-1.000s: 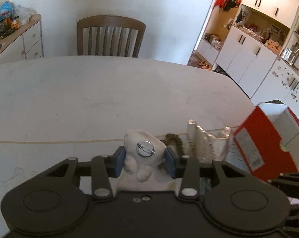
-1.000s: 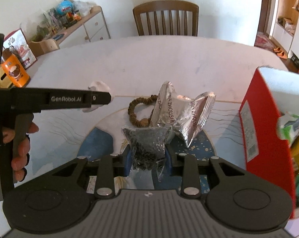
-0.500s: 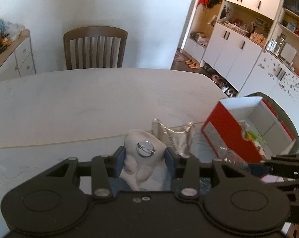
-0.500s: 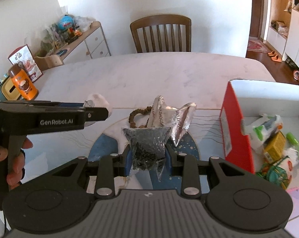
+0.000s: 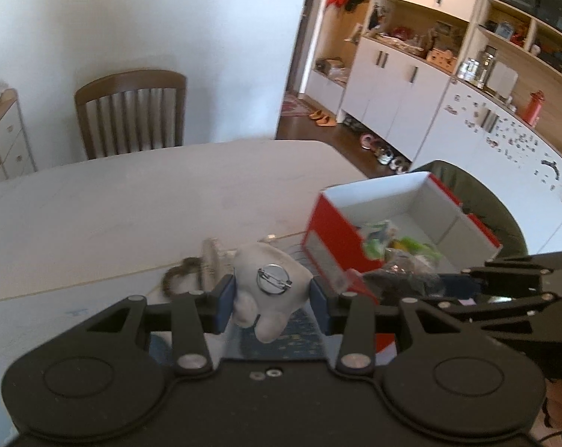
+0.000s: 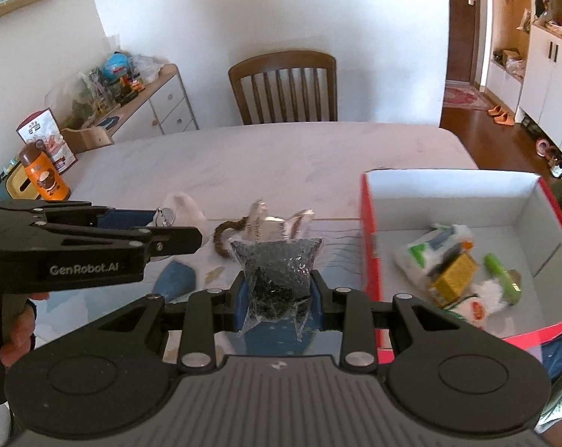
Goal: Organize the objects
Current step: 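Carry the bead bag and plush toy over the red box with both grippers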
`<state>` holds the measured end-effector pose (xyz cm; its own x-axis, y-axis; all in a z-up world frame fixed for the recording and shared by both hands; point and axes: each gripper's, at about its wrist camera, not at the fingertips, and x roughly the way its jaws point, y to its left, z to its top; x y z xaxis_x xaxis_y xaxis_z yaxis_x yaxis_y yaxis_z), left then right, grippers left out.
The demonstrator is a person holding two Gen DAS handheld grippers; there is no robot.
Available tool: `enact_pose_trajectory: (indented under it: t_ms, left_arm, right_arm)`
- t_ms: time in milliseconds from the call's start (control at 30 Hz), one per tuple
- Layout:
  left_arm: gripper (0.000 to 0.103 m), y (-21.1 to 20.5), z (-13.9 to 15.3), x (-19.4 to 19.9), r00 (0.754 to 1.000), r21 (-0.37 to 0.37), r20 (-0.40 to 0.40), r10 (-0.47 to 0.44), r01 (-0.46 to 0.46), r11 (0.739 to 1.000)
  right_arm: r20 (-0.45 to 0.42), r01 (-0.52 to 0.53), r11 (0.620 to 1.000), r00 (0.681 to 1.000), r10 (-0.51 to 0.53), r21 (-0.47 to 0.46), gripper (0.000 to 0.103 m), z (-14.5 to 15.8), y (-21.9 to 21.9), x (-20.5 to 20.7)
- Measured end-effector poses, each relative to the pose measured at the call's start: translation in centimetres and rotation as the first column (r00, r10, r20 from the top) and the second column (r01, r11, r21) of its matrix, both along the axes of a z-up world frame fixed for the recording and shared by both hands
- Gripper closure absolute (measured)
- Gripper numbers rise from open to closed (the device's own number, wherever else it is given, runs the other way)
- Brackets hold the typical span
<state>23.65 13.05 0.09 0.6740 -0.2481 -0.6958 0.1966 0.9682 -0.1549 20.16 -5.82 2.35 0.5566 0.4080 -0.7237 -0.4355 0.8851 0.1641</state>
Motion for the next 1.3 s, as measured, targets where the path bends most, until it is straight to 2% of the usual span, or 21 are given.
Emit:
enact_pose_trajectory:
  t_ms: [767, 1067, 1300]
  left_arm:
    - [0.061, -14.3, -1.1, 3.2, 0.995, 0.030, -0.022, -0.099, 0.100, 0.995]
    - [0.061, -17.8, -2.8, 5.5, 0.993, 0.056, -0.051, -0.103, 0.106, 0.993]
    - [0.061, -19.9, -4.4, 7.4, 0.991, 0.063, -0.080, -0.107, 0.112, 0.992]
  right_arm:
    - [0.025, 0.109, 0.994, 0.994, -0.108, -0.013, 0.072, -0.3, -15.9, 5.2]
    - [0.007, 0.129, 0.991, 0.992, -0.128, -0.043, 0.072, -2.1, -19.4, 8.9]
    - [-0.028, 0.120, 0.991, 0.992, -0.122, -0.060, 0.072, -4.1, -20.0, 12.8]
